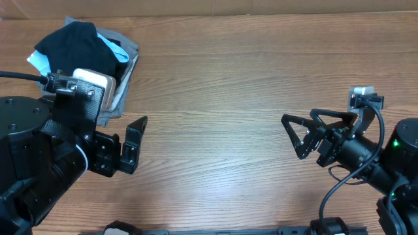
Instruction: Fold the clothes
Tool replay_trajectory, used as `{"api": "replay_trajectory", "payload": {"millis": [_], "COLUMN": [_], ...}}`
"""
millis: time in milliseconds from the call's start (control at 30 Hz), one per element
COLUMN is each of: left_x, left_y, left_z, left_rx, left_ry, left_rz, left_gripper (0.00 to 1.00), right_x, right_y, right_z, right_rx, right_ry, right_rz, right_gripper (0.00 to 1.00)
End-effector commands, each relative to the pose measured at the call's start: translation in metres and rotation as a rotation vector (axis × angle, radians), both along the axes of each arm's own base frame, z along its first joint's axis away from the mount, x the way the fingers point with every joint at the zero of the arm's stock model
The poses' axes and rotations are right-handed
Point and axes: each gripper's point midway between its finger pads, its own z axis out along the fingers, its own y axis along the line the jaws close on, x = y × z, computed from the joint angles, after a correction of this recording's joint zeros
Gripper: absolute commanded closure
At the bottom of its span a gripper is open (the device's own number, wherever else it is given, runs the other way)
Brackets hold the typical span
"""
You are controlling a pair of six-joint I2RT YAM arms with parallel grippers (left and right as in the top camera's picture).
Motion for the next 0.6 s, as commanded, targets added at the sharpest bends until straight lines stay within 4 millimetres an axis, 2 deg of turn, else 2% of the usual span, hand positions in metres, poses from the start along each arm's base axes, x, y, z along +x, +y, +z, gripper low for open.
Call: {"api": "replay_trajectory", "payload": {"millis": [0,167,400,467,567], "left_x": [0.001,0.001,0.001,0.001,0.001], "left_y": [0.001,0.001,0.001,0.001,0.001], "left_z": [-0.001,-0.001,-0.001,-0.001,-0.001], "left_rx": [-0.001,0.000,-0.001,0.000,-0.001], "left_ry": [0.004,0.004,0.004,0.004,0.004], "left_rz": [0.012,0.012,0.011,0.012,0.012], "left_gripper": [0.00,0.00,0.00,0.00,0.00], "right_x": [-0.002,0.006,0.009,0.009,0.009], "right_y": [0.002,-0.011,-0.026,-0.031,-0.038], "right_z": [0.004,0.004,0.028,0.026,0.009], "right_rx": [0.000,-0.035,-0.028,-0.027,-0.028], "right_ry": [-0.017,-0.041,-0.262,-0.308,-0.351], "right_rz": [0.013,-0.072,-0.170,-0.199,-0.243], "right_gripper": [0.00,0.00,0.00,0.00,0.00]}}
